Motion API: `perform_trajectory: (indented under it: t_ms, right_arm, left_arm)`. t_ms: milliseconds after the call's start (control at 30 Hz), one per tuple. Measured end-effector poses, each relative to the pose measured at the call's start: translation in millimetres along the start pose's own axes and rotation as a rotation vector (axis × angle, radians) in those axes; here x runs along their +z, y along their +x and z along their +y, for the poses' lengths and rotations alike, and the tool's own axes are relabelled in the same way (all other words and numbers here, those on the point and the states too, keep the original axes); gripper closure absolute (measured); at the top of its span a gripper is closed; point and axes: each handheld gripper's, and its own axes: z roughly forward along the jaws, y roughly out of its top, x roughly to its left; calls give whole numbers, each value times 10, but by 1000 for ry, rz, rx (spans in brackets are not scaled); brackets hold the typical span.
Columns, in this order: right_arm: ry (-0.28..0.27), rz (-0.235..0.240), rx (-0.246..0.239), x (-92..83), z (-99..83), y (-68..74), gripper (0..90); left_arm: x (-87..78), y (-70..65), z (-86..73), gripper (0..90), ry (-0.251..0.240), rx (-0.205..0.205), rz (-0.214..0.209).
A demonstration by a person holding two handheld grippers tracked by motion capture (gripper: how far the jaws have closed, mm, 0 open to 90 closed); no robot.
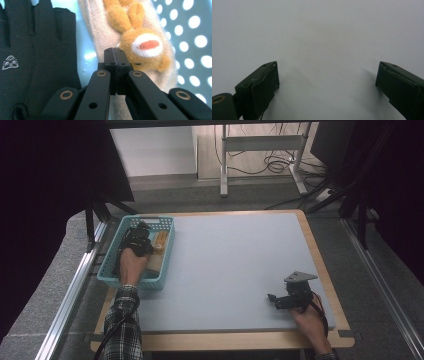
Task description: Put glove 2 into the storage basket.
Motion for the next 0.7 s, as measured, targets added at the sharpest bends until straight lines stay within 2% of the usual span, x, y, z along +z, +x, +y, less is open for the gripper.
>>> perform_trajectory:
  t_ms: [133, 367, 567, 700]
  right_arm:
    - [0, 0, 0, 0, 0, 0, 47]
    - [0, 0, 0, 0, 0, 0, 47]
    - [0, 0, 0, 0, 0, 1, 47]
    - [1, -1, 0, 0, 0, 1, 47]
  left_arm:
    - [-40, 50, -26, 852, -26, -8, 14]
    - [-169, 100, -62, 672, -86, -7, 38]
    - [-269, 137, -97, 531, -124, -8, 42]
    - [-326, 175, -128, 448, -156, -28, 35]
